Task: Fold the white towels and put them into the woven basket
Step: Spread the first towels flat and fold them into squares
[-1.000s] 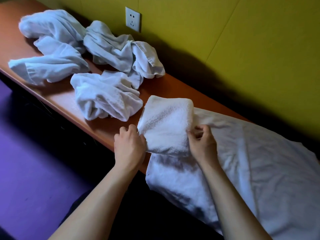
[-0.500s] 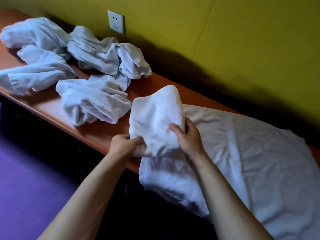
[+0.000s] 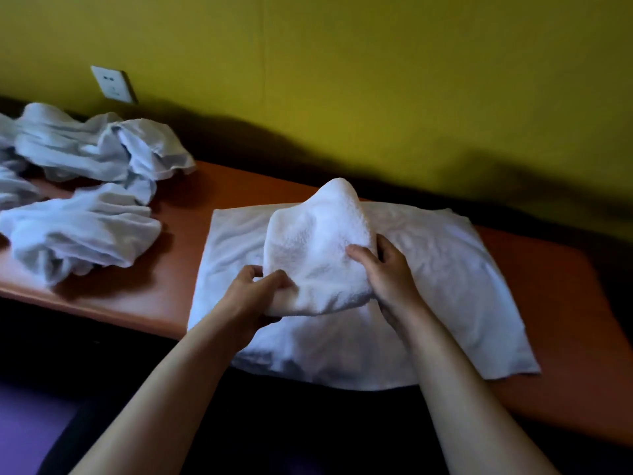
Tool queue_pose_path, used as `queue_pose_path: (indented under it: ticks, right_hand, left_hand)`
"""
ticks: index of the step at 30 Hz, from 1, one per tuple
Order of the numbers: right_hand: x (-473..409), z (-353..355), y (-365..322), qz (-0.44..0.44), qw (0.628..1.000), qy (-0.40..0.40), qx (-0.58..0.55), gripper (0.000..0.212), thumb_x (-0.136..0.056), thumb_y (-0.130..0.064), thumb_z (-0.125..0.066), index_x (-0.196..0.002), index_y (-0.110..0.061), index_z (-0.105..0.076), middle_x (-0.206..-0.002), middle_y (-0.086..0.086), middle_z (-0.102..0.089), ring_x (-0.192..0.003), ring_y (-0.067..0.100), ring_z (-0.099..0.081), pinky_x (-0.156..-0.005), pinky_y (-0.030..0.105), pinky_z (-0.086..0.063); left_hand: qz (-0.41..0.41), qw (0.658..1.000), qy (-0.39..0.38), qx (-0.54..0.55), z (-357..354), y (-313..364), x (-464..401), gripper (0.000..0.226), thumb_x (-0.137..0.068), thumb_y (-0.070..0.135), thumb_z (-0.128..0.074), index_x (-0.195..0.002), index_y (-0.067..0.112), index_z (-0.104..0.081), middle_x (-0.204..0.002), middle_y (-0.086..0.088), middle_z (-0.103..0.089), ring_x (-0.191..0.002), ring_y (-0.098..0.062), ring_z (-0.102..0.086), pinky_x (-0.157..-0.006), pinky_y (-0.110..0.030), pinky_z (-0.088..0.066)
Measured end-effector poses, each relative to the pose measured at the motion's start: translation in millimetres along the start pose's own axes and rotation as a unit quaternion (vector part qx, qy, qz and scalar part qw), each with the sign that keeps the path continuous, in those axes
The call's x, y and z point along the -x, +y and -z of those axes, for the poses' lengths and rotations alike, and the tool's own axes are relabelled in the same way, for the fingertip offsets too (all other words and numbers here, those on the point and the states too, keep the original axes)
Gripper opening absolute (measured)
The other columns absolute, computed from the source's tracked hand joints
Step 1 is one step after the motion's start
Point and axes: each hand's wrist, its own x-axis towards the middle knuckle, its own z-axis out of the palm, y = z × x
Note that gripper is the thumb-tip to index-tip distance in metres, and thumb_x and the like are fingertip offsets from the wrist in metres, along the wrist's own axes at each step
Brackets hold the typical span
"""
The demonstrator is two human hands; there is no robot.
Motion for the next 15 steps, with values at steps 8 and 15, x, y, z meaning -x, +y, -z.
queue_pose_path:
  ticks: [8, 15]
  right_hand:
    - [37.0, 154.5, 33.2, -0.034, 0.995, 0.092, -0.023, 0.024, -0.085, -0.028, -0.074, -0.109, -0.026, -0.070, -0.107, -0.006, -0.075, -0.100, 0.015, -0.071, -0.091, 0.049, -0.058]
    - [63.6, 277.5, 80.1, -0.073, 0.969, 0.233, 0.036, 0.056, -0.060, -0.045, -0.071, -0.110, -0.024, -0.057, -0.111, 0.003, -0.068, -0.103, 0.028, -0.066, -0.091, 0.049, -0.055]
  left_hand:
    - [-0.078, 0.989, -0.054, -0.116, -137.8, -23.1, 36.4, 0.075, -0.065, 0.027, -0.076, -0.134, 0.031, -0.047, -0.105, -0.013, -0.069, -0.073, -0.022, -0.064, -0.049, -0.028, -0.047]
    - [-0.226, 0.911, -0.130, -0.321, -257.7, -65.6, 51.3, 0.070, -0.078, 0.036, -0.076, -0.140, 0.031, -0.044, -0.109, -0.007, -0.066, -0.102, -0.028, -0.064, -0.091, -0.041, -0.052]
